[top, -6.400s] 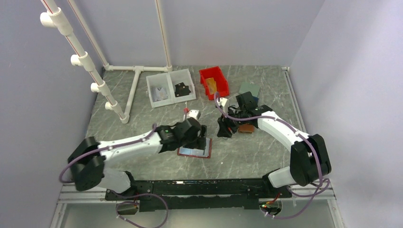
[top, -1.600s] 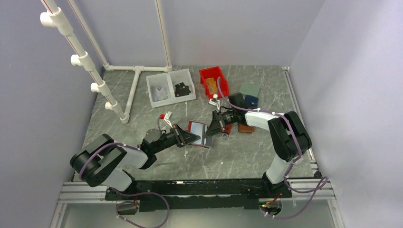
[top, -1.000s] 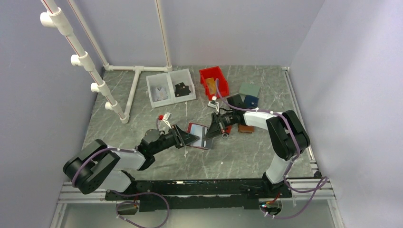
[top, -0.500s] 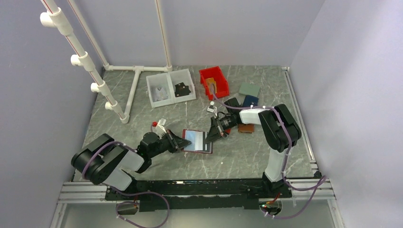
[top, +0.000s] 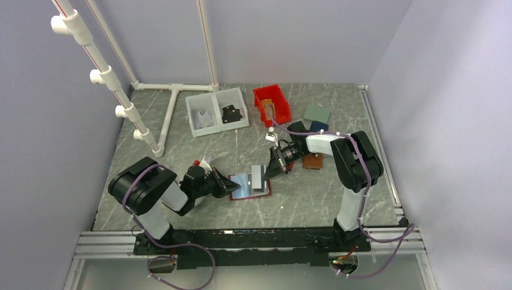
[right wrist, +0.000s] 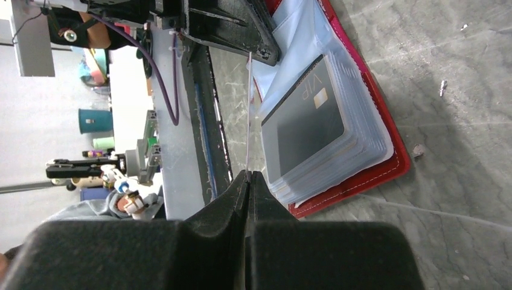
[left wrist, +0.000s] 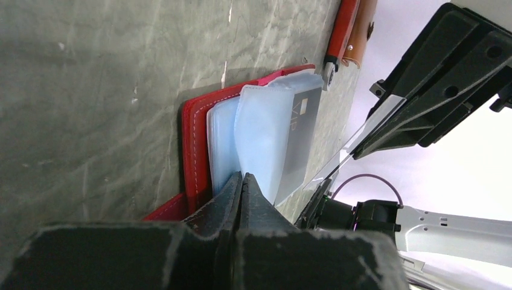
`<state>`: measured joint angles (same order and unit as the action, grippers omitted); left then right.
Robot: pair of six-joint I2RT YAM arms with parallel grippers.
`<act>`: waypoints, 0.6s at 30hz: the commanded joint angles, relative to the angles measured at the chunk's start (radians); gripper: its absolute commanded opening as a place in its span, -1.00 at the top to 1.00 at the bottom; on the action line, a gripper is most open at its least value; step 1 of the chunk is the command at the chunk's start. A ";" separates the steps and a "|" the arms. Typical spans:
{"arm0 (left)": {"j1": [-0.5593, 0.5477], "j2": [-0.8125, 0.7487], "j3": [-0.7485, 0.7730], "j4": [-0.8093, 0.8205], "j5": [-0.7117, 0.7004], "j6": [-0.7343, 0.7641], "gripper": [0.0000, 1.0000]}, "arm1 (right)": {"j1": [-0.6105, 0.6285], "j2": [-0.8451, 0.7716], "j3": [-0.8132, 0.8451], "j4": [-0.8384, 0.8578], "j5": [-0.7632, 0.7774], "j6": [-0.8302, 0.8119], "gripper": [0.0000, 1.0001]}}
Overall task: Take the credit cards out of the card holder
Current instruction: Remove the credit card from the card holder, then place the credit card in the storage box.
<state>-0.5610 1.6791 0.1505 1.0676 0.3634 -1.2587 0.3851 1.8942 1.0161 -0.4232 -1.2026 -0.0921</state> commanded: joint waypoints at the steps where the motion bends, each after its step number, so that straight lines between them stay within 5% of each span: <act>1: 0.005 -0.058 0.019 -0.197 -0.033 0.022 0.93 | -0.006 -0.033 0.054 -0.090 0.002 -0.128 1.00; 9: 0.003 -0.458 0.111 -0.852 -0.218 0.157 0.23 | -0.004 -0.106 0.122 -0.264 -0.020 -0.338 1.00; 18: 0.004 -0.828 0.086 -1.030 -0.240 0.210 -0.40 | -0.003 -0.246 0.183 -0.466 0.066 -0.631 1.00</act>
<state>-0.5594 0.9680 0.2417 0.1436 0.1482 -1.0977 0.3851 1.7344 1.1423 -0.7540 -1.1675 -0.5110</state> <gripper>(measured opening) 0.651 0.008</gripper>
